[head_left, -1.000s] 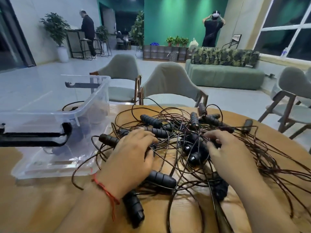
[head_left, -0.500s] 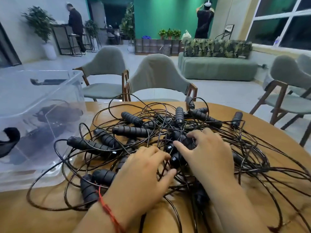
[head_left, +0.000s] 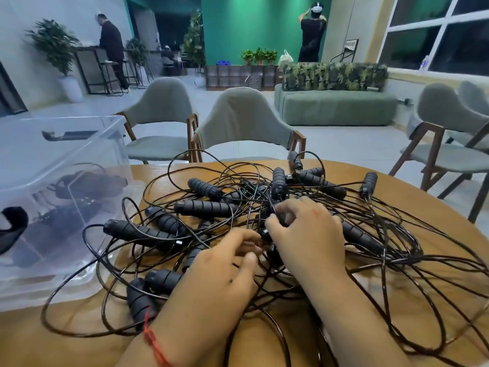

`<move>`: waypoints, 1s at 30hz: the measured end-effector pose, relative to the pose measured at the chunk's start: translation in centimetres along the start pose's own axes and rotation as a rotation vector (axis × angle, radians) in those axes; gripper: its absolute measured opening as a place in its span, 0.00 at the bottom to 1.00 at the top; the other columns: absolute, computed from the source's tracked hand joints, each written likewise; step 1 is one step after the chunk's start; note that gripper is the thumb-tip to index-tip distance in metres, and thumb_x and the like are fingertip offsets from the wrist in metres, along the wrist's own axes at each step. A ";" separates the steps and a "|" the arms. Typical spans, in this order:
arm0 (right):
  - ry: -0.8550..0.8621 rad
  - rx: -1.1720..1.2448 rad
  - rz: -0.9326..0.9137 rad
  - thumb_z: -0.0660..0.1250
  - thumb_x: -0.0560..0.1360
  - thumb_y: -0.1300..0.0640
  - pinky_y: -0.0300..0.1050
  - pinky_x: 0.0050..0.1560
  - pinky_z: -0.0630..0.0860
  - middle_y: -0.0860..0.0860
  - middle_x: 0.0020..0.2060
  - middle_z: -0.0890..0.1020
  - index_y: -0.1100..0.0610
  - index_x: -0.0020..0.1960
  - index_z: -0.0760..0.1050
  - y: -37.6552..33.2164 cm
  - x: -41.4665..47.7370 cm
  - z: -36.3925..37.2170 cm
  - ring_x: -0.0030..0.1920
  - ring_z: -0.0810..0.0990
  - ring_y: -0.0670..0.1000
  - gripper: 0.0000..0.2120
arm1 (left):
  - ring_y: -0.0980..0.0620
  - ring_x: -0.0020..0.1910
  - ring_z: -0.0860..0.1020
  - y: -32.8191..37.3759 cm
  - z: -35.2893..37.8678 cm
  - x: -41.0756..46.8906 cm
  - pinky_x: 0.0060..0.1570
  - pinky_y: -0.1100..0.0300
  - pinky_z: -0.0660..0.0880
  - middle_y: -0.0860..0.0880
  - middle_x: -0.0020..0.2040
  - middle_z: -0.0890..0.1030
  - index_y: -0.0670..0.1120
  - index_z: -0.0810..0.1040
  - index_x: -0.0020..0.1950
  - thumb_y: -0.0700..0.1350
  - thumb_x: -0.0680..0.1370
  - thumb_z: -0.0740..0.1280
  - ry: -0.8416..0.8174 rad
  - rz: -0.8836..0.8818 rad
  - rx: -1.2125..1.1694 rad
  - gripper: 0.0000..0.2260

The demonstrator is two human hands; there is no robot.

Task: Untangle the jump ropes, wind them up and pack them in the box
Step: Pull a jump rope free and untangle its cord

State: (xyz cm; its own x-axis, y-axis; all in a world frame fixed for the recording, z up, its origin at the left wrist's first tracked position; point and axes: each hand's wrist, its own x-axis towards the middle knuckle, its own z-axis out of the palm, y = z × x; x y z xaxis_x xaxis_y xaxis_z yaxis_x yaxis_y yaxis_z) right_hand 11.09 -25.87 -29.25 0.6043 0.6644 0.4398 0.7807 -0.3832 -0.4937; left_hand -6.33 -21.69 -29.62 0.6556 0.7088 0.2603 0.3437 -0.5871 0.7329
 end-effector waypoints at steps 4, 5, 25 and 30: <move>0.059 0.406 -0.174 0.72 0.80 0.51 0.42 0.43 0.75 0.41 0.42 0.77 0.46 0.56 0.84 -1.4 -0.7 -0.2 0.44 0.78 0.45 0.06 | 0.65 0.61 0.80 -0.8 -2.0 0.5 0.64 0.60 0.75 0.64 0.57 0.85 0.61 0.78 0.65 0.51 0.86 0.62 0.147 -0.087 -0.225 0.10; 0.049 0.438 -0.244 0.72 0.81 0.52 0.39 0.43 0.74 0.40 0.44 0.76 0.47 0.57 0.84 -1.9 -1.0 -0.2 0.45 0.78 0.45 0.06 | 0.62 0.61 0.81 -0.8 -2.5 0.6 0.66 0.55 0.75 0.61 0.58 0.85 0.60 0.79 0.65 0.54 0.86 0.62 0.158 -0.112 -0.331 0.10; -0.022 0.356 -0.422 0.71 0.80 0.41 0.43 0.61 0.76 0.37 0.57 0.78 0.43 0.65 0.79 -5.9 -3.2 -1.8 0.60 0.76 0.41 0.15 | 0.56 0.25 0.59 -2.2 -7.5 1.0 0.21 0.64 0.59 0.50 0.32 0.63 0.47 0.78 0.60 0.43 0.89 0.56 0.436 -0.184 -0.906 0.11; -0.345 -0.071 -0.051 0.70 0.72 0.26 0.57 0.79 0.66 0.43 0.81 0.64 0.42 0.84 0.52 -3.1 -1.0 -1.7 0.81 0.62 0.50 0.50 | 0.56 0.26 0.58 -2.0 -8.4 0.8 0.22 0.65 0.53 0.52 0.31 0.63 0.50 0.79 0.57 0.44 0.89 0.55 0.424 -0.157 -0.910 0.13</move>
State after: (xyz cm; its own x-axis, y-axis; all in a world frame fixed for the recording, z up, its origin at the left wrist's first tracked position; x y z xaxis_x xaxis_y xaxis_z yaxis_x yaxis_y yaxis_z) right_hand 8.34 -26.48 -26.86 0.4840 0.8570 0.1769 0.8250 -0.3795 -0.4187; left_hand -12.13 -16.71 -25.59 0.2934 0.9366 0.1915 -0.3528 -0.0801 0.9323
